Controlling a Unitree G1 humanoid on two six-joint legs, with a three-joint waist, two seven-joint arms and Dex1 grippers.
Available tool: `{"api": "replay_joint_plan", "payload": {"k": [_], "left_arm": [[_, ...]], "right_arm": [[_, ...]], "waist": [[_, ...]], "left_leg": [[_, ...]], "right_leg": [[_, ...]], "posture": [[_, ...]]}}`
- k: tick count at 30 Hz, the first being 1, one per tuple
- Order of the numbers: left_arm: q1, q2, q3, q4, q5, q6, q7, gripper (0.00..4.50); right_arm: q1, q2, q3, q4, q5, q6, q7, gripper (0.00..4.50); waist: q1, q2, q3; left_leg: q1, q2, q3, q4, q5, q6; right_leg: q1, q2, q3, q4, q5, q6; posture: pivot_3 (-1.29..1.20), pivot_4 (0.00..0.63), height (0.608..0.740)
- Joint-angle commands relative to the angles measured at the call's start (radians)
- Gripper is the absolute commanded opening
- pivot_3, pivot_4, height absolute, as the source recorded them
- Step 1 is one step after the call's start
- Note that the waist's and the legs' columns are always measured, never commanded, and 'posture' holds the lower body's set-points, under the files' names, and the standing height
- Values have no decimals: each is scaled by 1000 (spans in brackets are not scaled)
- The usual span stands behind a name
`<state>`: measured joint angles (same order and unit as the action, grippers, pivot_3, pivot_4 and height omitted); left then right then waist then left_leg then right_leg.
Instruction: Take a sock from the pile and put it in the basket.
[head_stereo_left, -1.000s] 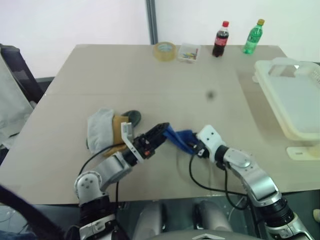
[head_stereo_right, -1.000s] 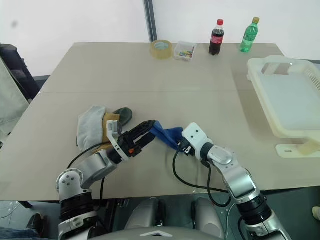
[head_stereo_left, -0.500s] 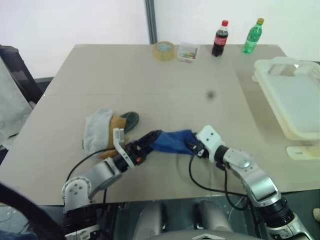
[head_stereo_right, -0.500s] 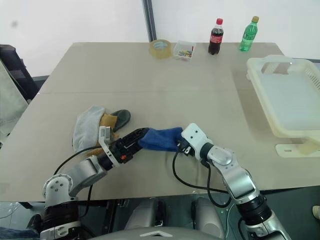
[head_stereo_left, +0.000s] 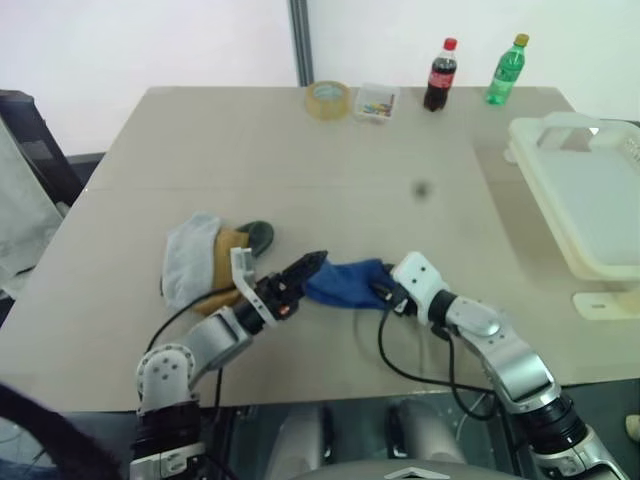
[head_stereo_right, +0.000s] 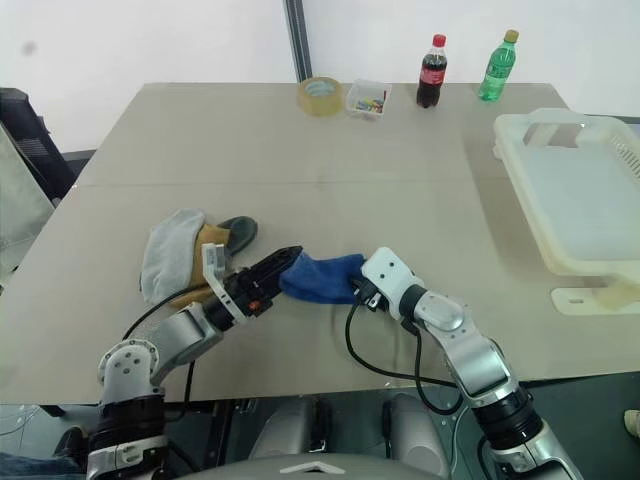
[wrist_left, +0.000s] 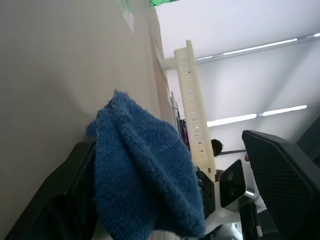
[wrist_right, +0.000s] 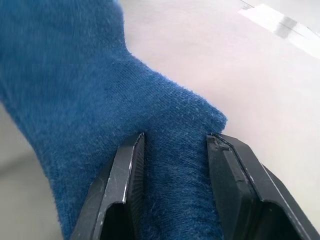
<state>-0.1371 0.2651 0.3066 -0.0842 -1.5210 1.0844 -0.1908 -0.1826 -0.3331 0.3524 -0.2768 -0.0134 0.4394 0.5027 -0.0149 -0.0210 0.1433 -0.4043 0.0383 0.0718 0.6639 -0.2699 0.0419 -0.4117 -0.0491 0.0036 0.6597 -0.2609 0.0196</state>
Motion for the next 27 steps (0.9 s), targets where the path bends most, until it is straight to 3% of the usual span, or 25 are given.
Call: {"api": "replay_joint_plan", "payload": {"k": [1,13,20,25,27], "left_arm": [[-27,5,-35,-72,-61,16,8,4352],[-136,30,-132,-22,21,26,-51,4352],[-163,17,-179,38,117,19,-110,4352],[-196,-1,-198,103,210,5,-169,4500],[-209,-10,-199,120,231,6,-190,4500]], "right_arm": [[7,-6,11,36,-21,7,0,1988],[4,-11,-12,9,-27,-8,0,1988],[29,-140,-65,-167,66,139,131,1988],[33,-240,-172,-300,178,308,189,4342],[32,-252,-221,-317,233,373,201,4427]], "waist": [[0,0,0],[1,-1,1],[10,1,5],[22,1,7],[26,1,7]], "left_leg": [[0,0,0,0,0,0],[-3,-1,0,0,3,4],[-10,-1,-5,4,5,2],[-12,-2,-7,4,5,2],[-12,-2,-7,4,4,4]], "right_leg": [[0,0,0,0,0,0],[0,1,-2,-1,0,0],[-2,2,-7,-3,0,1],[-2,2,-10,-5,0,1],[-2,3,-10,-4,0,2]], "posture": [[0,150,735],[0,150,735],[0,150,735],[0,150,735],[0,150,735]]}}
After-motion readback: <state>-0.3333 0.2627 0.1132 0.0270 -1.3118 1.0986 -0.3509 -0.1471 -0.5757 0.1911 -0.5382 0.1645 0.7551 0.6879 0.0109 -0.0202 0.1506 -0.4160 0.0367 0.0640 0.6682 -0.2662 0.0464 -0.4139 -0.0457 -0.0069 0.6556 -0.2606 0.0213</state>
